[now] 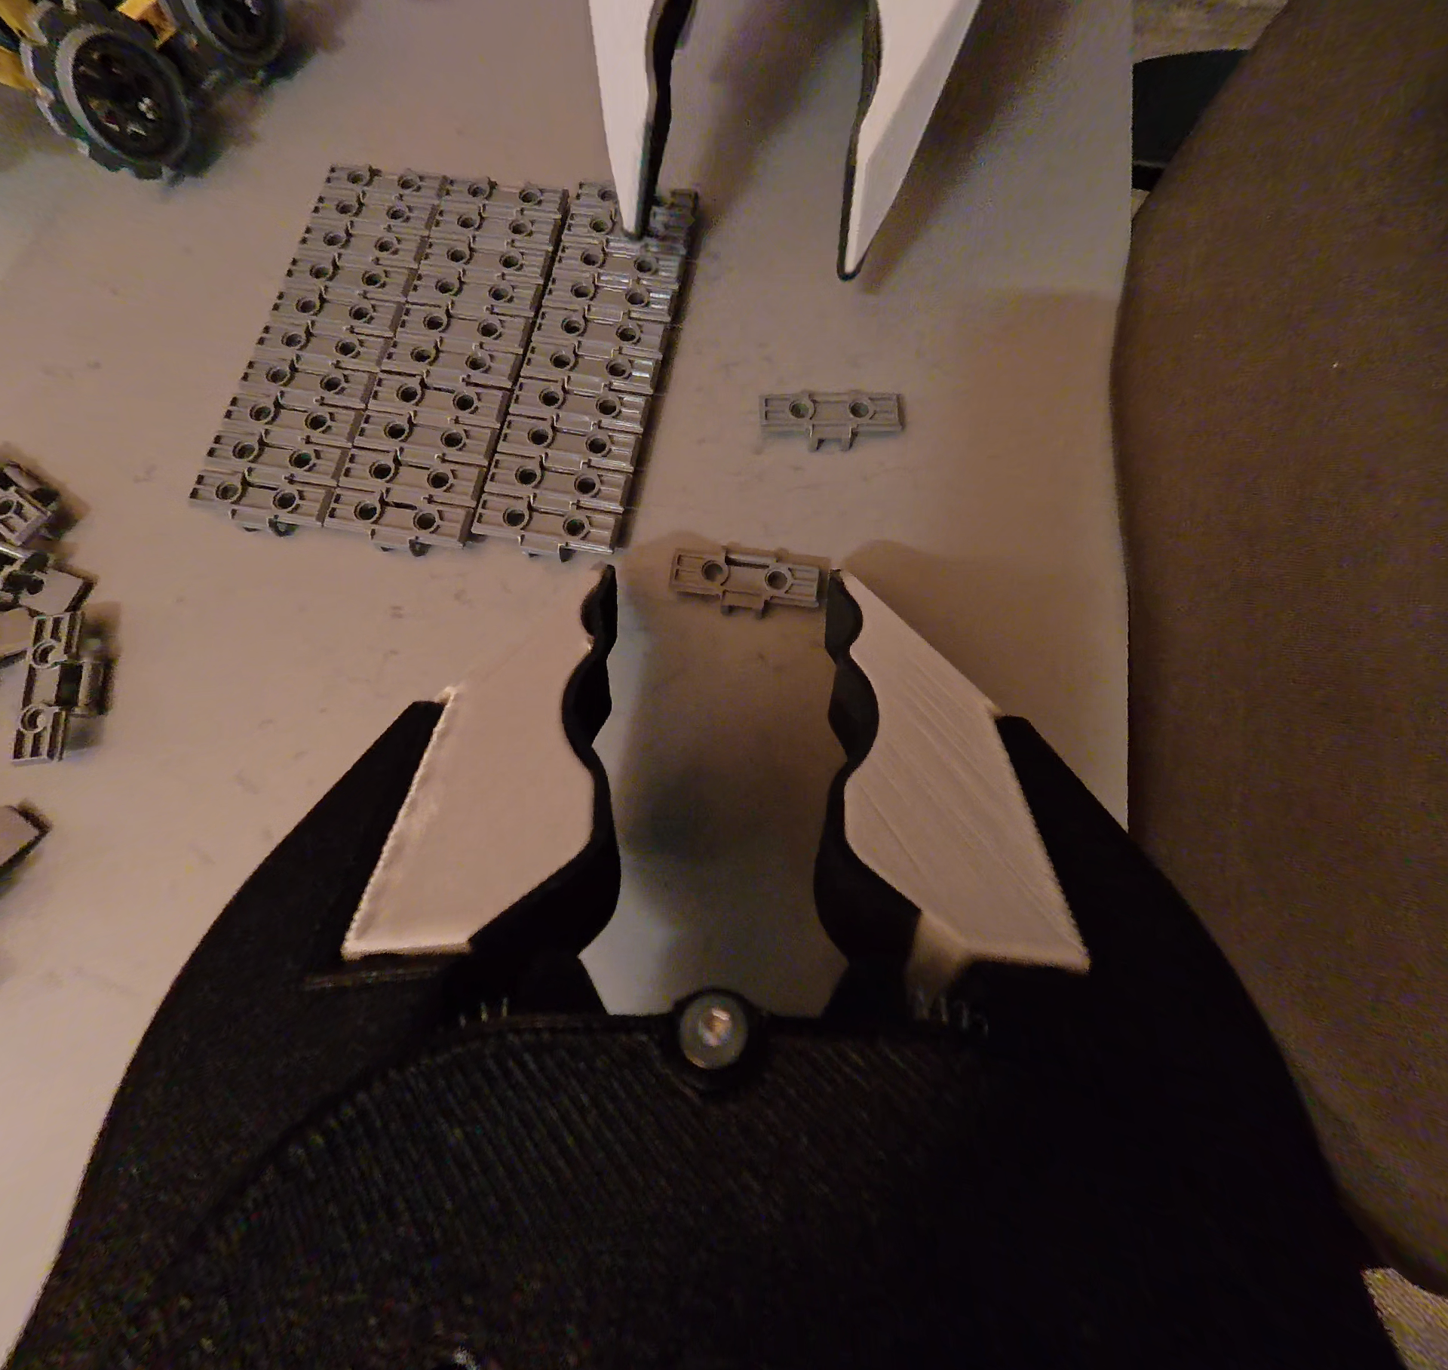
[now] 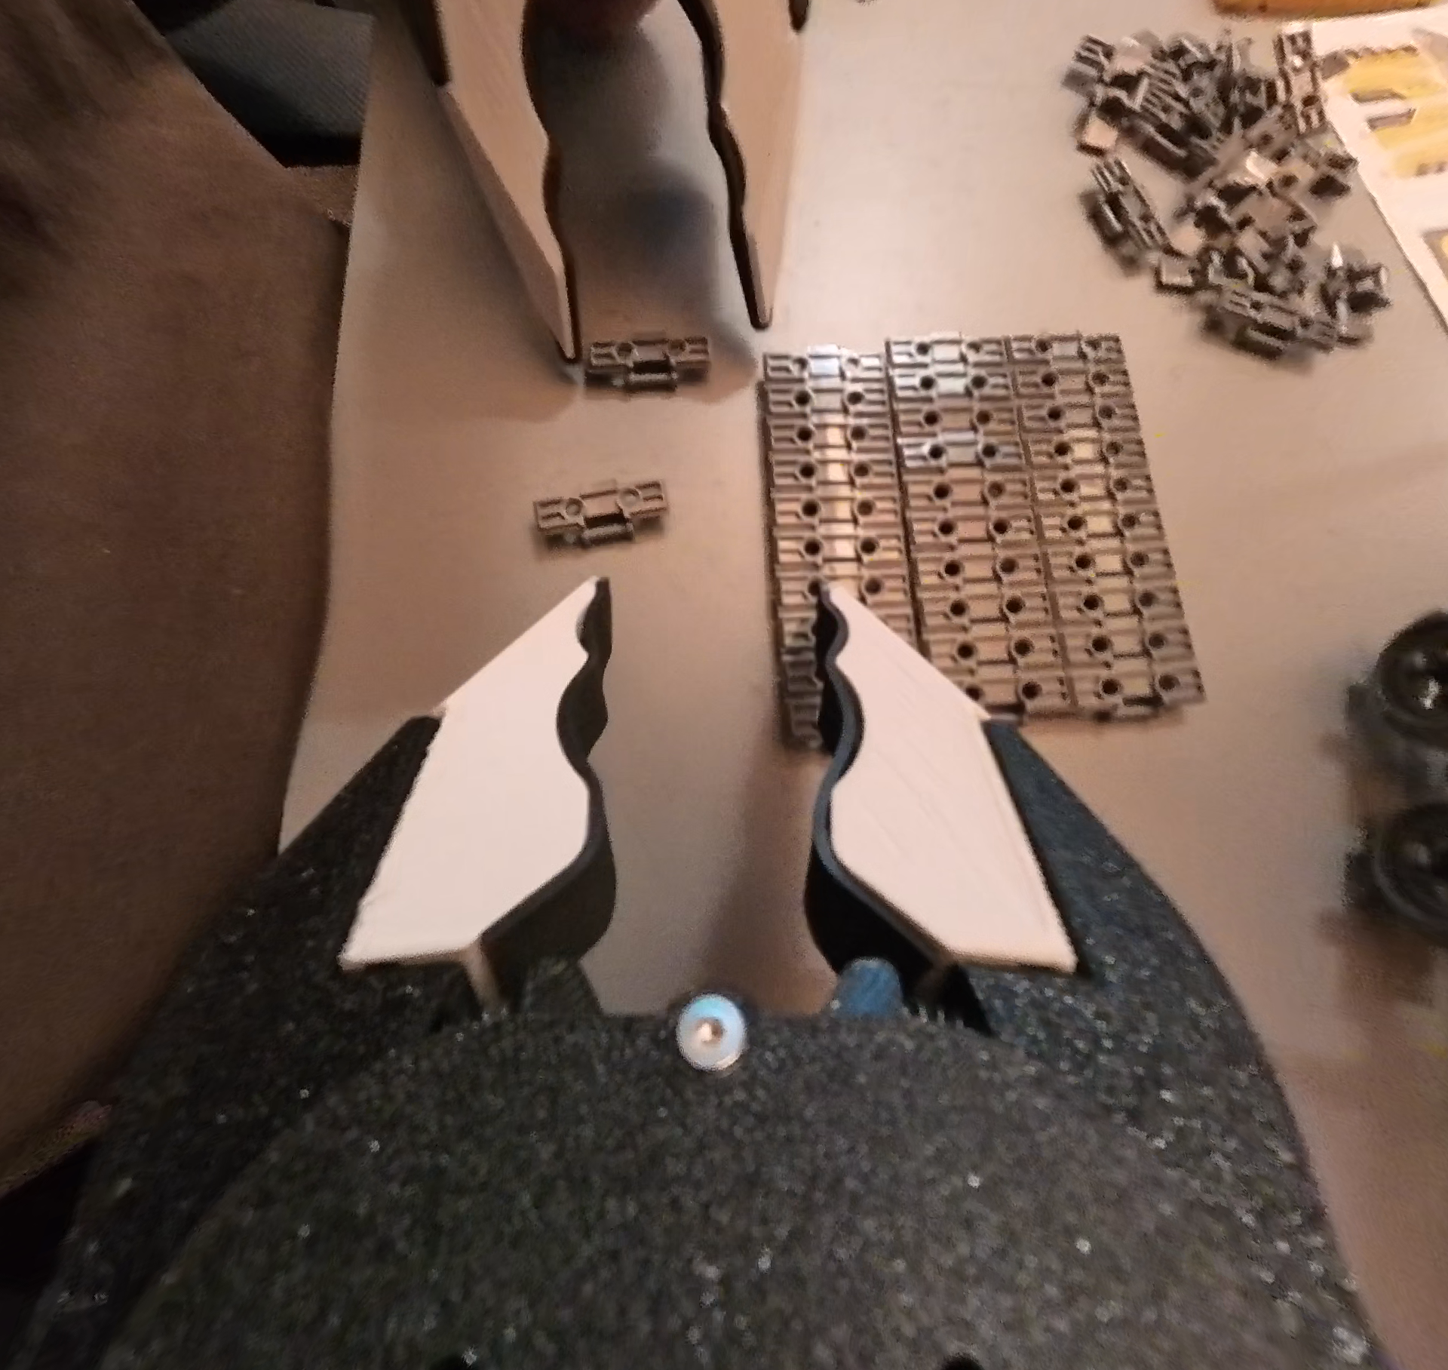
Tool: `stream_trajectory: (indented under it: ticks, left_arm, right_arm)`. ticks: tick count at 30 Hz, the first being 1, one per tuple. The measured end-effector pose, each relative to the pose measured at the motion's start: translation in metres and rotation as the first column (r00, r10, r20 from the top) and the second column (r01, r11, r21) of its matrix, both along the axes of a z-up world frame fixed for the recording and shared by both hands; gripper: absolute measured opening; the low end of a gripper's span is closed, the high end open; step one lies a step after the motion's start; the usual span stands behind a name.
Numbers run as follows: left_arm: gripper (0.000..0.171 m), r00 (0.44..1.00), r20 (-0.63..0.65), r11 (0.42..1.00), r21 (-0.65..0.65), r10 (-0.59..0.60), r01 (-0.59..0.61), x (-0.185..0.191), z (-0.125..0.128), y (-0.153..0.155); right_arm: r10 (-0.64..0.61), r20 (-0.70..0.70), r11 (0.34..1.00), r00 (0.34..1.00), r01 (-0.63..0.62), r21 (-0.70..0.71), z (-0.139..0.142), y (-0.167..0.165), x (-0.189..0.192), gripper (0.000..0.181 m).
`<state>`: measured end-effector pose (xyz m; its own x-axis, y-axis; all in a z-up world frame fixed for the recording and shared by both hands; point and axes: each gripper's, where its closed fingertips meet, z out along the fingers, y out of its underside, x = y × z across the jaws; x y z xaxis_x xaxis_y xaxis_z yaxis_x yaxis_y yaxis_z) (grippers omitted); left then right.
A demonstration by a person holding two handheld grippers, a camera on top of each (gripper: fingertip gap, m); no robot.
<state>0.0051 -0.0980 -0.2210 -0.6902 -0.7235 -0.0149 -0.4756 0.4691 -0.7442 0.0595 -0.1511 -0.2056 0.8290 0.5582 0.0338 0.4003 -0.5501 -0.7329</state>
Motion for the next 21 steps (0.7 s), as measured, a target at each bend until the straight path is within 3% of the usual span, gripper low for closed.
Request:
stream_trajectory:
  ticks: [6, 21]
  left_arm:
    - [0.052, 1.0, -0.016, 1.0, 0.023, 0.005, -0.005, 0.001, -0.004, 0.001]
    - [0.052, 1.0, -0.014, 0.999, 0.031, 0.007, -0.007, 0.0, -0.005, 0.0]
  right_arm:
    - [-0.005, 0.026, 0.999, 1.0, 0.006, -0.036, -0.013, -0.003, 0.001, 0.062]
    - [0.015, 0.041, 0.999, 0.999, -0.014, -0.044, -0.013, -0.001, -0.001, 0.064]
